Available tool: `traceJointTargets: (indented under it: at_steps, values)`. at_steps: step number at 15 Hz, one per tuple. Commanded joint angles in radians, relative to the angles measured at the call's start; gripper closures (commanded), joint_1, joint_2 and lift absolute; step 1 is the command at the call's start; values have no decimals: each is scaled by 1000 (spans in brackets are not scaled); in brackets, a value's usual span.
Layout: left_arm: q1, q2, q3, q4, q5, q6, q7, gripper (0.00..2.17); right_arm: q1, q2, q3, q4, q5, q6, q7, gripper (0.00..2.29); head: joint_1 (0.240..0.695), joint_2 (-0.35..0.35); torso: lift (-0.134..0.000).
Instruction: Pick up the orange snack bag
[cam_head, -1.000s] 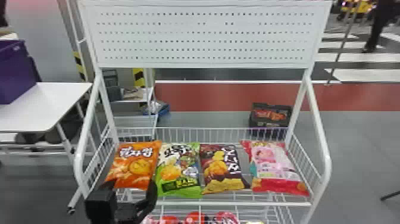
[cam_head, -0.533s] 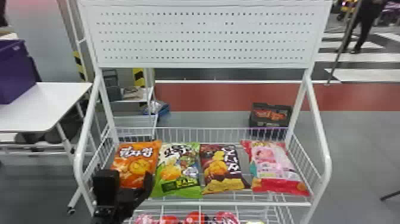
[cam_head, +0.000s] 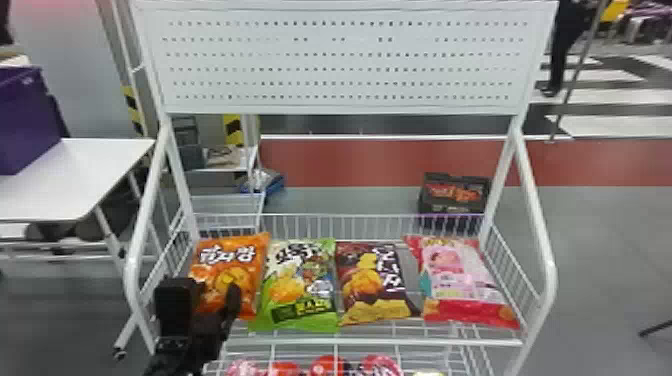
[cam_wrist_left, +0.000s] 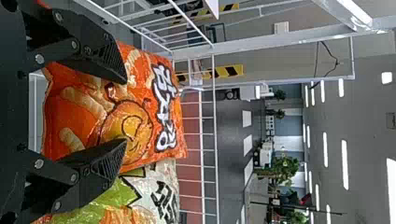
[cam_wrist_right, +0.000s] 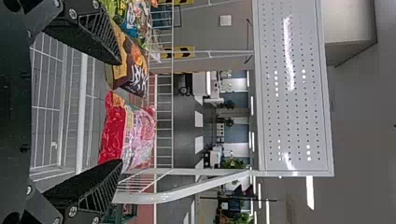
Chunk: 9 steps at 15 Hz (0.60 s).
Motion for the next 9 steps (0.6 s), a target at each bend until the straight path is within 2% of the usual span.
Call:
traceJointTargets:
  at_steps: [1, 4, 9]
  values:
    - [-3, 0, 3, 1, 2, 23, 0, 1268, -3, 0, 0, 1, -2, 0, 0, 147, 499, 0, 0]
    - [-2, 0, 13, 0, 4, 69, -17, 1450, -6, 0, 0, 2, -2, 0, -2, 147, 499, 0, 0]
    - [23, 5, 16, -45, 6, 66, -3, 1480, -6, -1, 0, 1, -2, 0, -3, 147, 499, 0, 0]
